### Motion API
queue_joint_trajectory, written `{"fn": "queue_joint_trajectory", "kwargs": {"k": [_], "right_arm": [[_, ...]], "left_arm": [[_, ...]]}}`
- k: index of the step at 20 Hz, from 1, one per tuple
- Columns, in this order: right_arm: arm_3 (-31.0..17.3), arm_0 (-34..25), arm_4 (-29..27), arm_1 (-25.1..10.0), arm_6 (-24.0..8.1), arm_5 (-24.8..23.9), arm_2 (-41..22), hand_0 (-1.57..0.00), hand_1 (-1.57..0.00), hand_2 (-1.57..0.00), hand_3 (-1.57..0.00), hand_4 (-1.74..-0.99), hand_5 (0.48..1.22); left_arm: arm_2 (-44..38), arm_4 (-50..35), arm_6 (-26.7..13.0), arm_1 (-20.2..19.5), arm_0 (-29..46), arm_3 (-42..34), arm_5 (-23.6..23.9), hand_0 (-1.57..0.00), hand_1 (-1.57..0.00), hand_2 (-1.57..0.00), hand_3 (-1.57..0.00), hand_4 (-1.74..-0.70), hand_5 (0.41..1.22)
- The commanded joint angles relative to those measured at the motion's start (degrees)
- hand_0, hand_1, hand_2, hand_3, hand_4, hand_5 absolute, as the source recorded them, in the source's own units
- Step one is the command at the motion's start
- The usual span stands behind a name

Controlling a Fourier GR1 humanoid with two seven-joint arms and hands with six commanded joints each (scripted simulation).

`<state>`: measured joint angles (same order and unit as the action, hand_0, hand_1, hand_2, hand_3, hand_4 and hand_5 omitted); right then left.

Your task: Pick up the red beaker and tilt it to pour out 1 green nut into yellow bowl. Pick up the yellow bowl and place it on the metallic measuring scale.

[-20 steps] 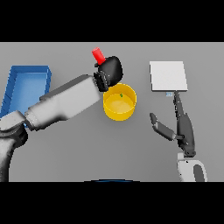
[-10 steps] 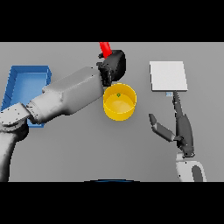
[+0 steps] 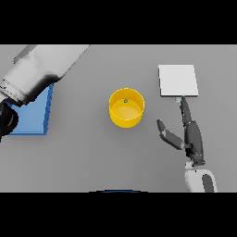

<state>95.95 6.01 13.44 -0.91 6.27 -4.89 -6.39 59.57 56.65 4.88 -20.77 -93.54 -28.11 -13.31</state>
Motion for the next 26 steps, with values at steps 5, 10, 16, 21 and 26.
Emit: {"fn": "queue_joint_trajectory", "kwargs": {"k": [5, 10, 16, 21, 26], "right_arm": [[-0.30, -1.26, -1.05, -0.65, -0.18, 0.44, 0.77, 0.00, 0.00, 0.00, 0.00, -1.222, 0.592], [-0.93, -0.88, -0.95, -1.29, 1.72, 1.14, 0.49, 0.00, 0.00, 0.00, 0.00, -1.222, 0.586], [-1.85, -1.44, 0.09, -2.29, 1.49, 1.31, 0.25, 0.00, 0.00, 0.00, 0.00, -1.212, 0.610], [-1.53, -1.72, 1.37, -3.19, 0.89, 1.56, -0.31, 0.00, 0.00, 0.00, 0.00, -1.206, 0.653], [-1.84, -1.68, 0.86, -2.77, 1.00, 2.00, -0.58, 0.00, 0.00, 0.00, 0.00, -1.218, 0.664]], "left_arm": [[-15.15, -15.38, -8.14, -5.14, 1.43, 9.69, 2.72, -1.57, -1.57, -1.56, -1.36, -1.73, 1.221], [-26.07, -30.46, -7.87, -11.96, 9.21, 10.31, 10.25, -1.57, -1.57, -1.57, -1.43, -1.74, 1.221], [-33.46, -45.04, -18.50, -19.06, 26.14, -1.89, 21.01, -1.57, -1.57, -1.57, -1.45, -1.74, 1.221], [-34.19, -52.70, -30.84, -22.65, 42.38, -19.98, 29.40, -1.57, -1.57, -1.57, -1.45, -1.74, 1.221], [-33.01, -56.91, -35.92, -25.00, 56.08, -33.00, 36.63, -1.57, -1.57, -1.57, -1.45, -1.74, 1.221]]}}
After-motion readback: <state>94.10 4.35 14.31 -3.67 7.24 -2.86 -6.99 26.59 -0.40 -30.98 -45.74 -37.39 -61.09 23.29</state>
